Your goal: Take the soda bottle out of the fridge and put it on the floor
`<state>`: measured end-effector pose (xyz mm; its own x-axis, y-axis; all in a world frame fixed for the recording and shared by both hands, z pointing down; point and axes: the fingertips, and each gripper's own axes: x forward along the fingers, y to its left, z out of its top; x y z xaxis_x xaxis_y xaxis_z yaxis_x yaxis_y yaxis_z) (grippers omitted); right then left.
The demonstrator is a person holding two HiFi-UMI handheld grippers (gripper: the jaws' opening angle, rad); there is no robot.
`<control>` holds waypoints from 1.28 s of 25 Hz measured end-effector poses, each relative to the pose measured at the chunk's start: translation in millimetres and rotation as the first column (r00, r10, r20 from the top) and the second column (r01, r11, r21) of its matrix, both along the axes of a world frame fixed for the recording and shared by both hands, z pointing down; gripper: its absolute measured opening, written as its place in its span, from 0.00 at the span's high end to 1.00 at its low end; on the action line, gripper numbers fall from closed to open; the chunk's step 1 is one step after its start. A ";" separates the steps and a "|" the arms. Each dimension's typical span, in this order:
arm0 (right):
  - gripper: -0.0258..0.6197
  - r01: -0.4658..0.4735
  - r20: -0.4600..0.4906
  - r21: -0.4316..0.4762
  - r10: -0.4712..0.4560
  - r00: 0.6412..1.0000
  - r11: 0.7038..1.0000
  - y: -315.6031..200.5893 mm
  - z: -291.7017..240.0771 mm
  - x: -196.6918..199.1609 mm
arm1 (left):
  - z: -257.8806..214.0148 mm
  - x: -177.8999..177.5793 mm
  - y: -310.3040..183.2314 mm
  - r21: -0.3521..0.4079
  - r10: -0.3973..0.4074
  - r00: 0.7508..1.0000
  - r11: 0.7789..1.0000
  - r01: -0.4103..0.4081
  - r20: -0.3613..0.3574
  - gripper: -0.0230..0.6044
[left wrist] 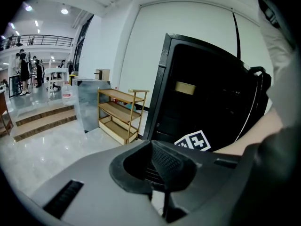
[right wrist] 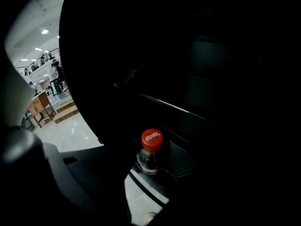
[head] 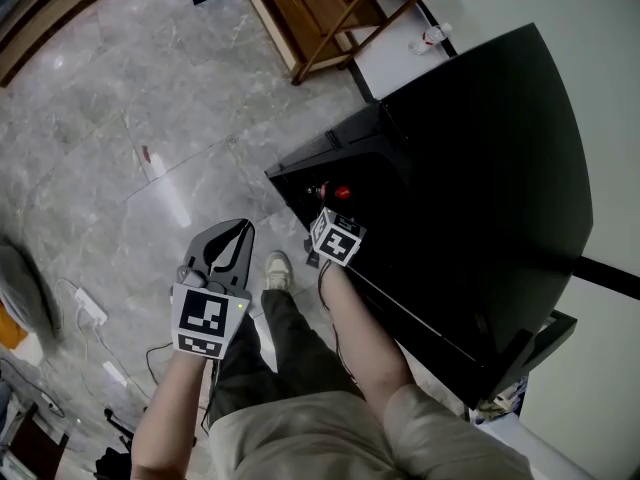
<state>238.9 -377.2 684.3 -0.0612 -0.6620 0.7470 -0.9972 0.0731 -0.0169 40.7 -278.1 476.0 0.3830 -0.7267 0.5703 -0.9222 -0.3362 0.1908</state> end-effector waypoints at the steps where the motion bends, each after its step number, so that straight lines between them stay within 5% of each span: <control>1: 0.67 -0.005 -0.002 0.001 0.005 1.000 1.000 -2.3 1.5 1.1 | 3.3 -1.4 1.1 -0.006 0.001 1.000 1.000 -0.001 0.004 0.95; 19: 0.76 0.104 -0.038 -0.029 -0.105 0.994 0.994 2.5 -3.5 -7.7 | 23.0 -13.2 22.1 -0.058 -0.012 0.999 0.998 0.014 0.036 0.95; 32: 0.78 0.378 0.002 0.013 -0.378 0.926 0.926 44.7 -82.0 -106.4 | 12.7 -65.0 69.8 -0.076 -0.156 0.987 0.985 0.158 0.033 0.95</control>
